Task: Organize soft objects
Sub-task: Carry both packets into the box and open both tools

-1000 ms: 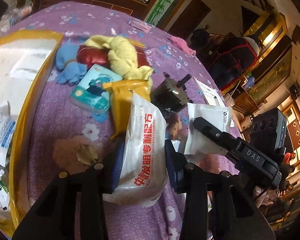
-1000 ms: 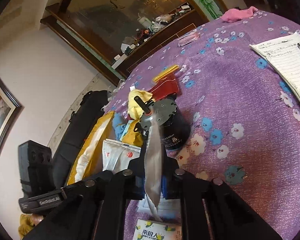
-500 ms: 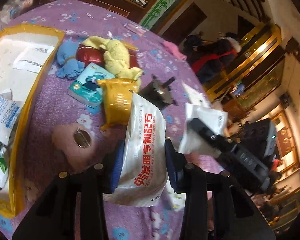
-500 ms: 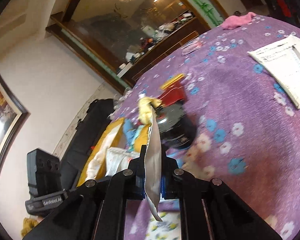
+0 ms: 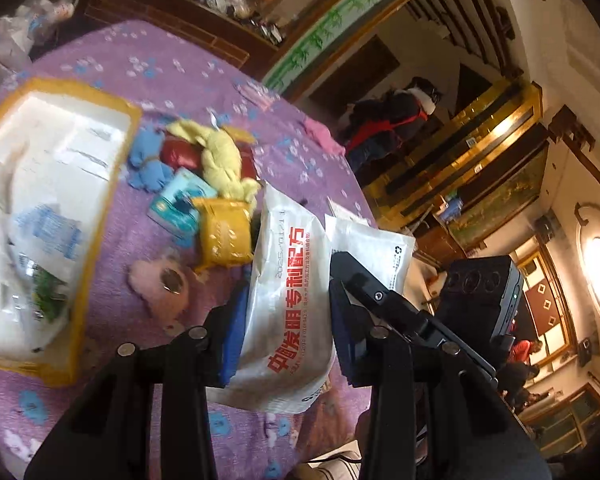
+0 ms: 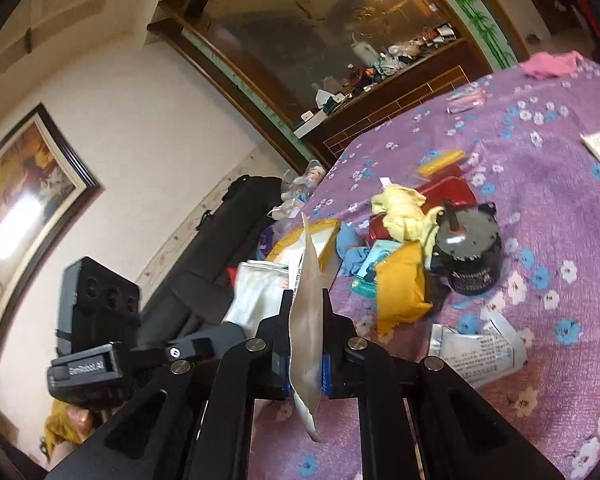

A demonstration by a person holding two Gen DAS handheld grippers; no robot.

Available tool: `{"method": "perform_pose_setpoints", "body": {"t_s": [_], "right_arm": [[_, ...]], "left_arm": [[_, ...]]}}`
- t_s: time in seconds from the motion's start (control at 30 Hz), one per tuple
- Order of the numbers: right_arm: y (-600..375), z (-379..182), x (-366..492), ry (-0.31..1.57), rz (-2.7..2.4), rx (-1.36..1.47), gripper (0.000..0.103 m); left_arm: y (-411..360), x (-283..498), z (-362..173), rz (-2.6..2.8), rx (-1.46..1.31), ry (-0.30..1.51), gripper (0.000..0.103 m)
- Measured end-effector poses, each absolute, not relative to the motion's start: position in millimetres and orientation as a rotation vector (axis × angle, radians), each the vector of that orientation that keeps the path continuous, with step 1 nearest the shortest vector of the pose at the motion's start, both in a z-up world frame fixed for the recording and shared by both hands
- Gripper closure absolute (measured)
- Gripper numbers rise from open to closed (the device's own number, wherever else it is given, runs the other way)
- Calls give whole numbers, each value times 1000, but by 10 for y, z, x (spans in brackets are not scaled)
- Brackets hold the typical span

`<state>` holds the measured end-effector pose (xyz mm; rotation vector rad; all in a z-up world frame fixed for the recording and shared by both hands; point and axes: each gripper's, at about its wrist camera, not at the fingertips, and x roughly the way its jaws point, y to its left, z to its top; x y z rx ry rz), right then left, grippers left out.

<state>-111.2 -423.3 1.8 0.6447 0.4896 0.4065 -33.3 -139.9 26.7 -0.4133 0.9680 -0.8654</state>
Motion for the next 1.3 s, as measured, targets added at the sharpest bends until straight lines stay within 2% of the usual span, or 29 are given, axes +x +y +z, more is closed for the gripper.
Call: {"method": "perform_pose_setpoints", "body": {"t_s": [0.43, 0.6, 0.7, 0.77, 1.07, 1.3], "right_arm": [[-4424, -106, -1044, 543, 355, 737, 94], [-4083, 67, -829, 569, 455, 702, 94], [-3801, 223, -583, 588, 530, 666, 94], [-3604, 267, -367, 613, 576, 653, 94], [-2923, -70, 693, 824, 561, 591, 94], [-2813, -199, 930, 829, 476, 576, 90]], "left_arm": [[-1233, -186, 109, -803, -432, 972, 67], [-831, -103, 421, -805, -535, 943, 67], [-557, -87, 771, -718, -497, 829, 67], [-407, -20, 824, -631, -473, 801, 67], [-295, 648, 120, -477, -373, 905, 67], [-427, 1067, -389, -428, -333, 985, 65]]}}
